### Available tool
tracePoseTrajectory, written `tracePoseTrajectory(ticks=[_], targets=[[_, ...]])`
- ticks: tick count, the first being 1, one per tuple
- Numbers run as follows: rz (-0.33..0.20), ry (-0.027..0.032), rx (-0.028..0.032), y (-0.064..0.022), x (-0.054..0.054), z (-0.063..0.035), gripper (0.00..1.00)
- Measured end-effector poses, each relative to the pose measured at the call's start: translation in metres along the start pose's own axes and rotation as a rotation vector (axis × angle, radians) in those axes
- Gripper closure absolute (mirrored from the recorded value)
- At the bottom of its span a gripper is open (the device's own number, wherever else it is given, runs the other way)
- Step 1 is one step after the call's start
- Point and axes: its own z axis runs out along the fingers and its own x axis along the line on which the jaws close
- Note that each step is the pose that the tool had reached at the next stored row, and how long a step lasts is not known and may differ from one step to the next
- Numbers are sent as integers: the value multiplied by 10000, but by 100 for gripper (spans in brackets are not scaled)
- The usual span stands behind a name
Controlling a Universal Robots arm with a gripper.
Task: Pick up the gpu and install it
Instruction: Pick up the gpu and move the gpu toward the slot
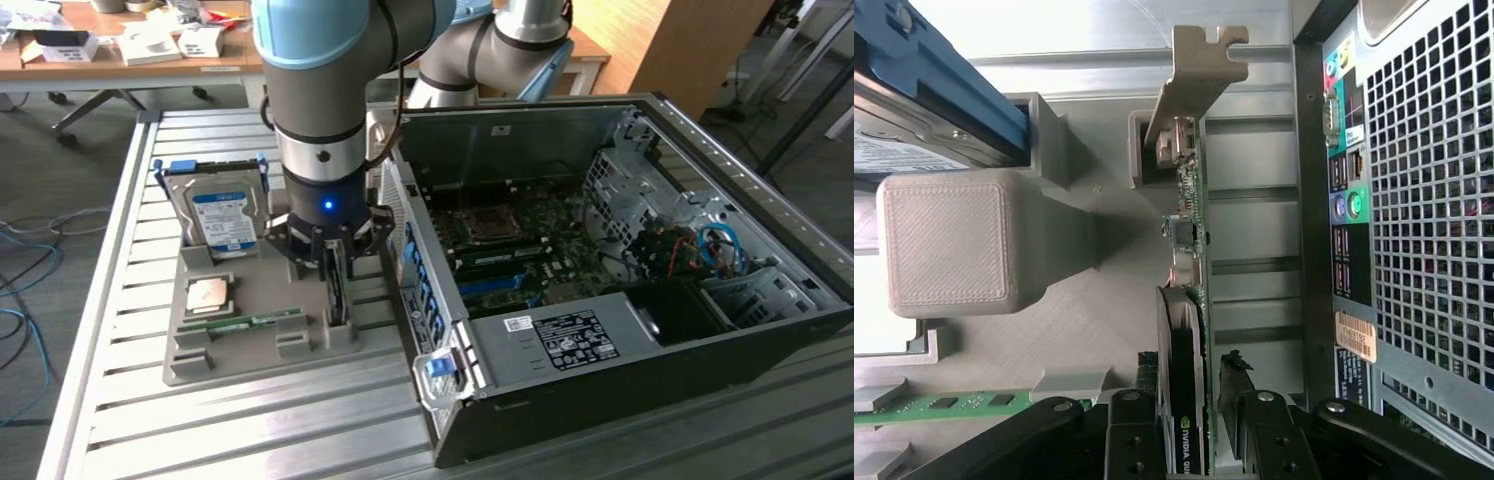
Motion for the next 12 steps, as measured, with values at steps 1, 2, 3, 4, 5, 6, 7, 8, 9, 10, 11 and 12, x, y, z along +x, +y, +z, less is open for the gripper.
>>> tracePoseTrajectory(ticks=[1, 2, 3, 4, 5, 6, 7, 8, 9, 10, 11, 12], targets=[[0, 1, 1, -1, 0, 7, 62], [0, 3, 3, -1, 1, 7, 62], [0, 3, 3, -1, 0, 7, 62], [0, 3, 3, -1, 1, 7, 62], [0, 2, 2, -1, 1, 8, 62], [0, 2, 2, -1, 0, 8, 62], [0, 2, 2, -1, 0, 8, 62], [0, 2, 2, -1, 0, 8, 62], [0, 1, 1, -1, 2, 9, 62], [-1, -1, -1, -1, 8, 11, 62], [-1, 1, 1, -2, 11, 10, 62], [-2, 1, 0, -1, 11, 10, 62]])
